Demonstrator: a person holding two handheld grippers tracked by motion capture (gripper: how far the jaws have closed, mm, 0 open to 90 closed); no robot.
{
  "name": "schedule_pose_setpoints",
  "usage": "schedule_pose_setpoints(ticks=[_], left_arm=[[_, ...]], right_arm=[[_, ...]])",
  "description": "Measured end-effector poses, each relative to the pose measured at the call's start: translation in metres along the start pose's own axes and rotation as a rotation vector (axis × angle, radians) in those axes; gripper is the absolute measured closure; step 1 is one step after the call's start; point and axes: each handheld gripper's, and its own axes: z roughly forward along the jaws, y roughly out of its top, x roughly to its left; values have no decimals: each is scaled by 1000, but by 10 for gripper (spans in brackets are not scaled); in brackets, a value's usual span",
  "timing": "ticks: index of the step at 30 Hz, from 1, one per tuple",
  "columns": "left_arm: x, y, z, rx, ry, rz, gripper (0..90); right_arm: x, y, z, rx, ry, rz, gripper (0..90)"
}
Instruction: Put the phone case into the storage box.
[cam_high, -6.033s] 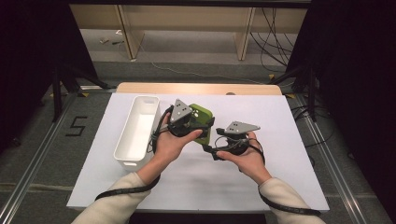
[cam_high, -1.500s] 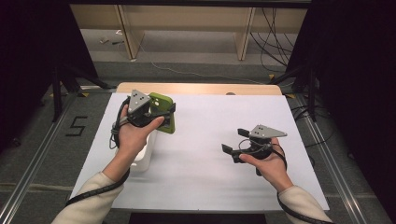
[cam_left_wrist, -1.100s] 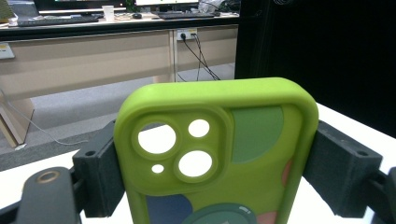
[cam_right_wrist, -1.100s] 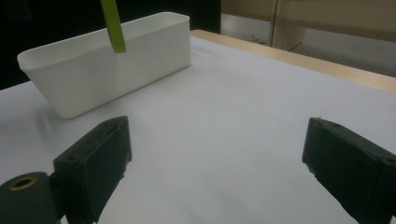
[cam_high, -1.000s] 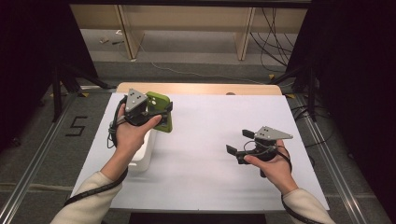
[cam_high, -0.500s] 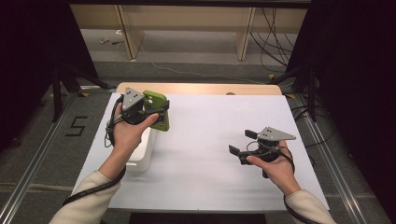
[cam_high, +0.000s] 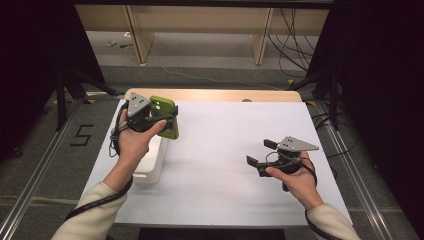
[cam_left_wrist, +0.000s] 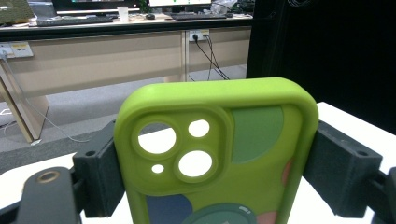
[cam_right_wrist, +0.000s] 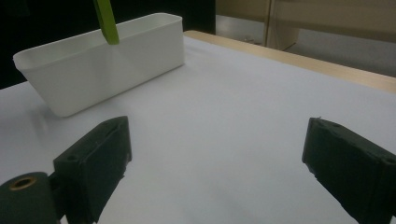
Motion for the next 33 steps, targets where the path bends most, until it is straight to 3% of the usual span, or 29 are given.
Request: schedule_pose_setpoints(ticks=[33], left_arm=[[20,3,-4,-10,52,-14,162]], right_arm=[[-4,-2,-8,-4,-14,6,88]])
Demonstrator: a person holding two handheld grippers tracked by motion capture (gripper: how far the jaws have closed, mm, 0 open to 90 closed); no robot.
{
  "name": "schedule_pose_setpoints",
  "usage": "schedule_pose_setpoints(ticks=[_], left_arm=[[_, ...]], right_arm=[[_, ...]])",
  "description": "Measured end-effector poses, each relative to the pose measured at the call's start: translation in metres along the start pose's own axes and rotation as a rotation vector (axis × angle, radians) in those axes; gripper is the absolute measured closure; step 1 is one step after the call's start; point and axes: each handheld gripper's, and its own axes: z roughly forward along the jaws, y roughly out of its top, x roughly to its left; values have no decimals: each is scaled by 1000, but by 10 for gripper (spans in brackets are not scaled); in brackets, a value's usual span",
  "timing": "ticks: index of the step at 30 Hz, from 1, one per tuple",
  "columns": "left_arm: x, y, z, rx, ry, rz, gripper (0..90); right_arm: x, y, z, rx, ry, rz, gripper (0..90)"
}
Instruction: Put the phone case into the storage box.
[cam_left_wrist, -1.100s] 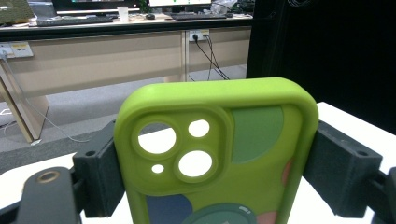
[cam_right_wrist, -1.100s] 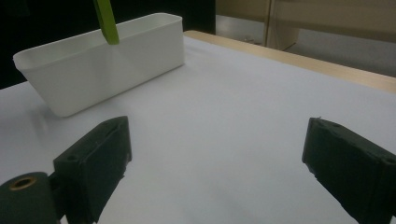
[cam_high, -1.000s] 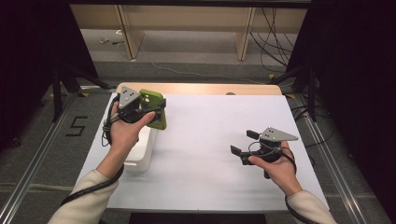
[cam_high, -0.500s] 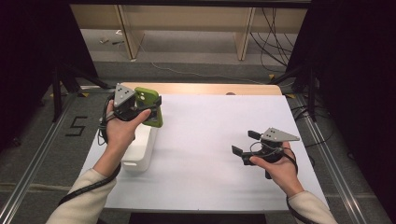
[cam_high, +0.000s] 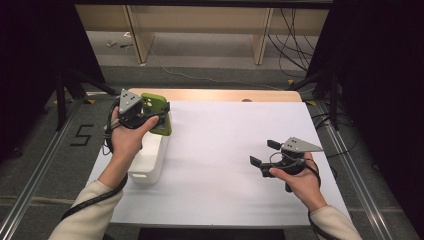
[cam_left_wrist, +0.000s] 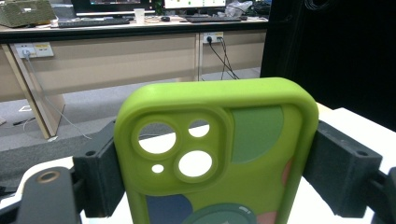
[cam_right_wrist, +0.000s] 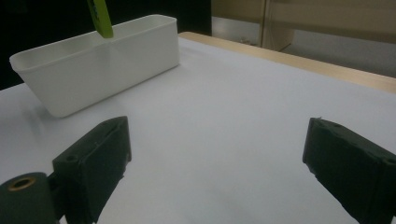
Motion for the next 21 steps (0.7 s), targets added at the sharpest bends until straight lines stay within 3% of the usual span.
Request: schedule_pose_setpoints(ticks=[21], left_arm=[[10,1,0,-3,22,-8,163]], right_arm=[[0,0,0,-3,-1,2,88]])
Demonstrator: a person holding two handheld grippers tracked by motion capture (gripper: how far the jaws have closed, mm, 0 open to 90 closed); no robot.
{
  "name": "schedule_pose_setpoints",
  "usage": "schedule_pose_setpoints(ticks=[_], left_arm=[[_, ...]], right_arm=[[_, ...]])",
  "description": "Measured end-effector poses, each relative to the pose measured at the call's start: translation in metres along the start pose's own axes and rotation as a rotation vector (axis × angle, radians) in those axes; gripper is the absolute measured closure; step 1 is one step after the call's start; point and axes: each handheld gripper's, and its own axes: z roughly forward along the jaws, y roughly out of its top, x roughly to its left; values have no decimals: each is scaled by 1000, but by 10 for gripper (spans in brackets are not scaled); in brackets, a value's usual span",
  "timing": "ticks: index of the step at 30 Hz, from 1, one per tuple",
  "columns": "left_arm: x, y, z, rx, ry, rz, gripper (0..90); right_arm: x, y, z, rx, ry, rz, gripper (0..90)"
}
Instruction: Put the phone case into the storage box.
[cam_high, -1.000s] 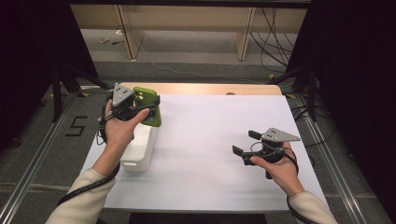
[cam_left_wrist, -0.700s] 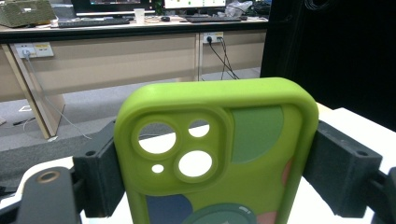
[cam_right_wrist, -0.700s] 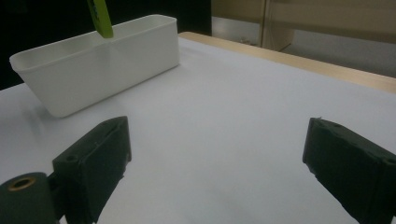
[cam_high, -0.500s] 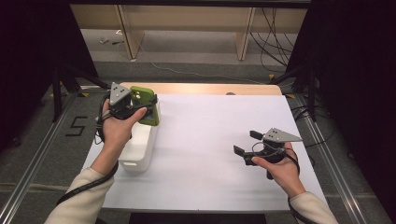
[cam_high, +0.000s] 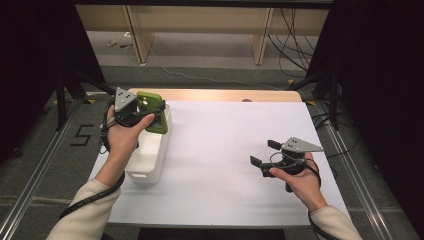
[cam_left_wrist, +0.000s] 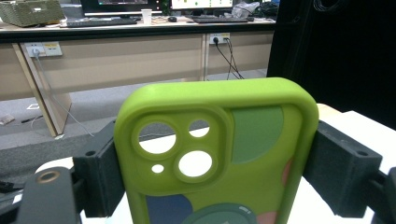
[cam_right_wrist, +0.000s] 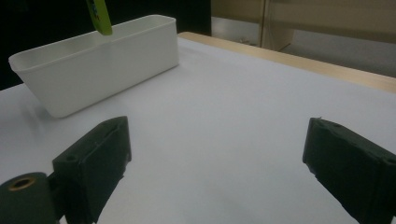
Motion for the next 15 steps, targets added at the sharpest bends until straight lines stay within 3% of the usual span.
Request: schedule_pose_setpoints(ticks=[15], left_arm=[[5,-1,1,3,11,1,163]], right_arm=[[0,0,0,0,1,0,88]])
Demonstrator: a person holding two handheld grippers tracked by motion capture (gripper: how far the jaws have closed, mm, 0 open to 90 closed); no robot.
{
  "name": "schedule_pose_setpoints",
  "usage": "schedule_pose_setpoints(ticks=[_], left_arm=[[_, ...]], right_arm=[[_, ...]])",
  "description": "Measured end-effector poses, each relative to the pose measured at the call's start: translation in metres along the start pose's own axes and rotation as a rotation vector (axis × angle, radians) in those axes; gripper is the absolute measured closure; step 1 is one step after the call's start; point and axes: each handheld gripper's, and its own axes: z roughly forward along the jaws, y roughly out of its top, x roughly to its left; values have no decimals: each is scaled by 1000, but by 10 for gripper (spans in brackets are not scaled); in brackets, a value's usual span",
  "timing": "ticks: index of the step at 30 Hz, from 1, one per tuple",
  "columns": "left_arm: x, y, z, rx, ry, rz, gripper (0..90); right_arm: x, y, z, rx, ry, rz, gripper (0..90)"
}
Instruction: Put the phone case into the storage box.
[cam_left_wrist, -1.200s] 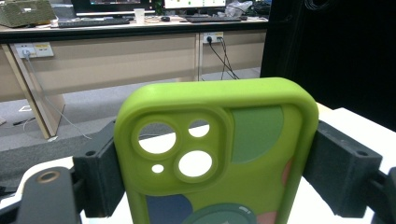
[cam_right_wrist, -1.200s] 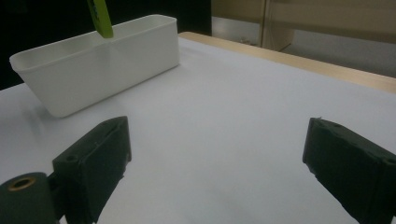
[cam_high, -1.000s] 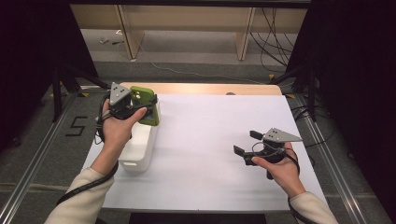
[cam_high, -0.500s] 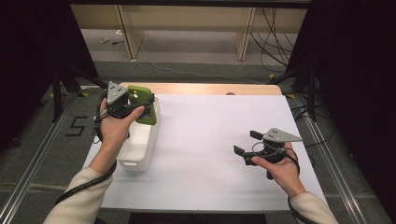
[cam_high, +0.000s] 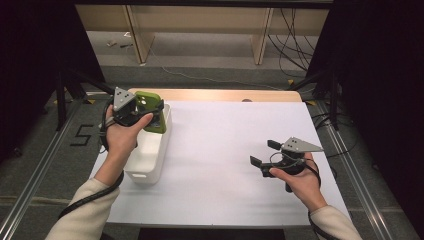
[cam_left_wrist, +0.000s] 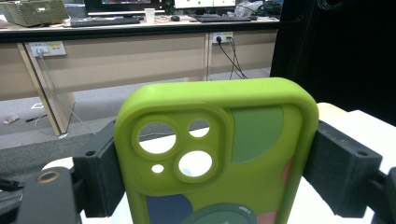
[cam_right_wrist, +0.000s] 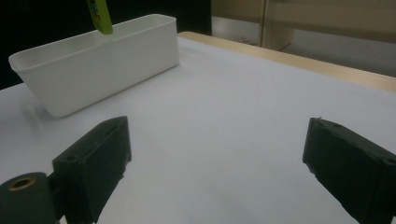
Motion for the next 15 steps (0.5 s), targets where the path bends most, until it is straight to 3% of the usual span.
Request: schedule_pose_setpoints(ticks=[15], left_arm=[[6,0,2,5,12,-4,162]], right_arm=[[-1,0,0,0,-2,2,88]])
